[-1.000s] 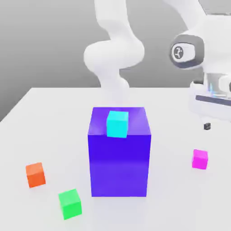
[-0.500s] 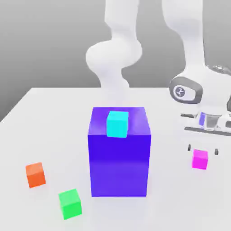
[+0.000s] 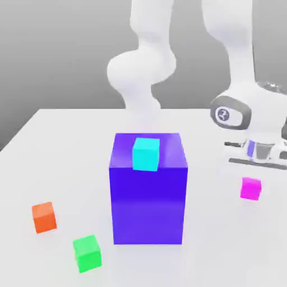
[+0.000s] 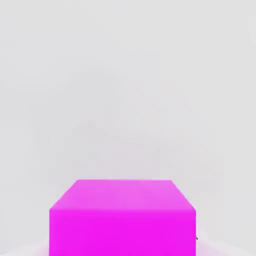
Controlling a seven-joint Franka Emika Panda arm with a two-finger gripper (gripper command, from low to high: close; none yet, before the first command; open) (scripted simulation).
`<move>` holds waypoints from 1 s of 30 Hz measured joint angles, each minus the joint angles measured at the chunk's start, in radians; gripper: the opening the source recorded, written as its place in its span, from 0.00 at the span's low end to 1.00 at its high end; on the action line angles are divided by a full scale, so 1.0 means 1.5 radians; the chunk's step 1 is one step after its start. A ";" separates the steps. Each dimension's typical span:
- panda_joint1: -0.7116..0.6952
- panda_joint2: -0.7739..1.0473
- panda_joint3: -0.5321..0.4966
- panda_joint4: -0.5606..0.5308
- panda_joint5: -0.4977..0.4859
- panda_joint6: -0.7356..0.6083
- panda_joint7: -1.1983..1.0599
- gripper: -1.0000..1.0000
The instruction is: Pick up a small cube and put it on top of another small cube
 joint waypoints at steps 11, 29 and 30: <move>-0.108 -0.097 -0.051 0.055 -0.116 -0.074 -0.103 0.00; -0.232 -0.189 -0.213 0.122 -0.149 -0.149 -0.395 0.00; -0.238 -0.189 -0.224 0.125 -0.148 -0.151 -0.413 0.00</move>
